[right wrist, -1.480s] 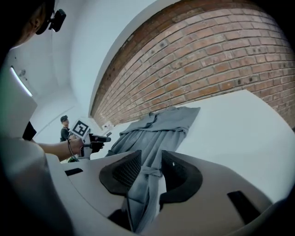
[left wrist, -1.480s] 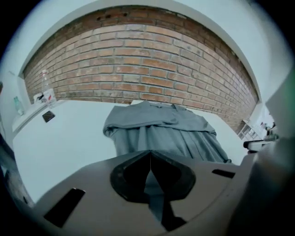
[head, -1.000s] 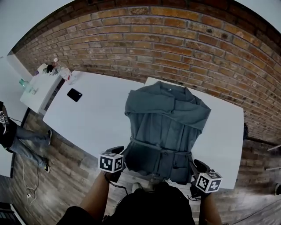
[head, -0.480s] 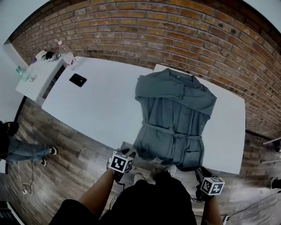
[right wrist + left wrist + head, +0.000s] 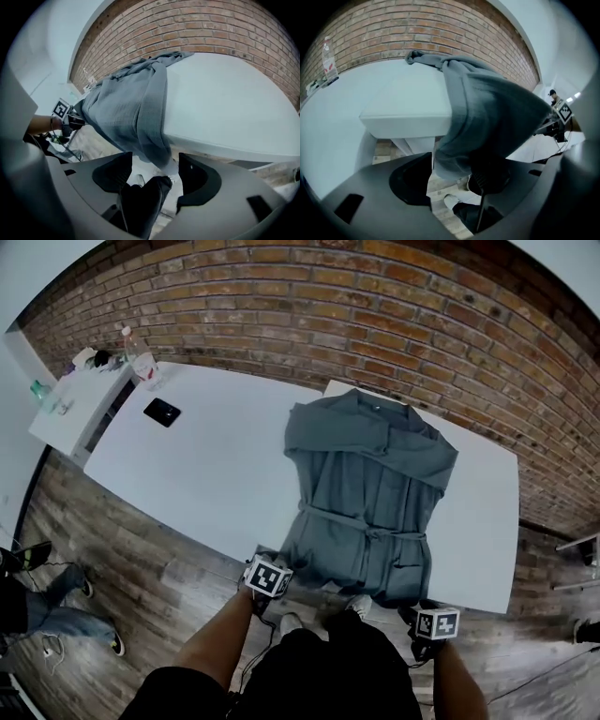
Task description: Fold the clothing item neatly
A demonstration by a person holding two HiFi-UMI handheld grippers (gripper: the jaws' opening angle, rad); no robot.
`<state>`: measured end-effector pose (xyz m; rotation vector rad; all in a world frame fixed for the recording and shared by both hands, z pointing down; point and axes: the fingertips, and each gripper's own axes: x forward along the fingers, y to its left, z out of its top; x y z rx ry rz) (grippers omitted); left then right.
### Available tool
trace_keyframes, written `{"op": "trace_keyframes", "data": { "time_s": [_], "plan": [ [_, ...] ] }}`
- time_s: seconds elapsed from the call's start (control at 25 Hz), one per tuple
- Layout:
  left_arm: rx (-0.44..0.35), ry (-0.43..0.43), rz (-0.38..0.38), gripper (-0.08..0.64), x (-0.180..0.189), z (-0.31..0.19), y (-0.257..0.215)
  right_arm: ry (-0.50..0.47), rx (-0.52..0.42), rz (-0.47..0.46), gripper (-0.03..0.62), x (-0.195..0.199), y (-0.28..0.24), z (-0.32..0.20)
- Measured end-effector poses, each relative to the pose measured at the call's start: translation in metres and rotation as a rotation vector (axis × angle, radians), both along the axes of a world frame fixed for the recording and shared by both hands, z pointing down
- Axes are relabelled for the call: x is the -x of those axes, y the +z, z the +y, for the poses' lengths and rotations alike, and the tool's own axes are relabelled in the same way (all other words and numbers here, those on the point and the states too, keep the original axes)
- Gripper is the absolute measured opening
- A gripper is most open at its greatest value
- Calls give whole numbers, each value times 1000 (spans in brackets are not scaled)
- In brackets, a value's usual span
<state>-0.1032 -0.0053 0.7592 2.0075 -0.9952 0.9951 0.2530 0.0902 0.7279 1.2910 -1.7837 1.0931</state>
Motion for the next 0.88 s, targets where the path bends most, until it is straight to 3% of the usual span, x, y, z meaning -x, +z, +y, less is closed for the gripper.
{"op": "trace_keyframes", "data": {
  "time_s": [0.12,0.28,0.32,0.4,0.44,0.48,0.64,0.88],
  "plan": [
    [-44,-14,1,281,-4,-13,4,28,13,-32,290,6,1,-6],
    [-59,-47,56,275,-7,-24,4,24,0,-99,266,16,-2,-5],
    [-68,-47,68,222,-7,-24,2,17,-3,-100,228,16,-4,-4],
    [-77,-31,78,25,-9,-22,-2,3,-8,-83,107,15,-7,-4],
    [-67,-20,89,14,-11,-18,-4,-3,-8,-79,45,14,-8,-4],
    [-46,-13,107,12,-12,-14,-5,-10,-6,-85,25,15,-10,-4],
    [29,17,170,11,-14,8,-15,-78,-14,-142,17,28,-19,-2],
    [38,152,253,11,-16,41,-62,-221,-31,-218,15,43,-49,12]
  ]
}}
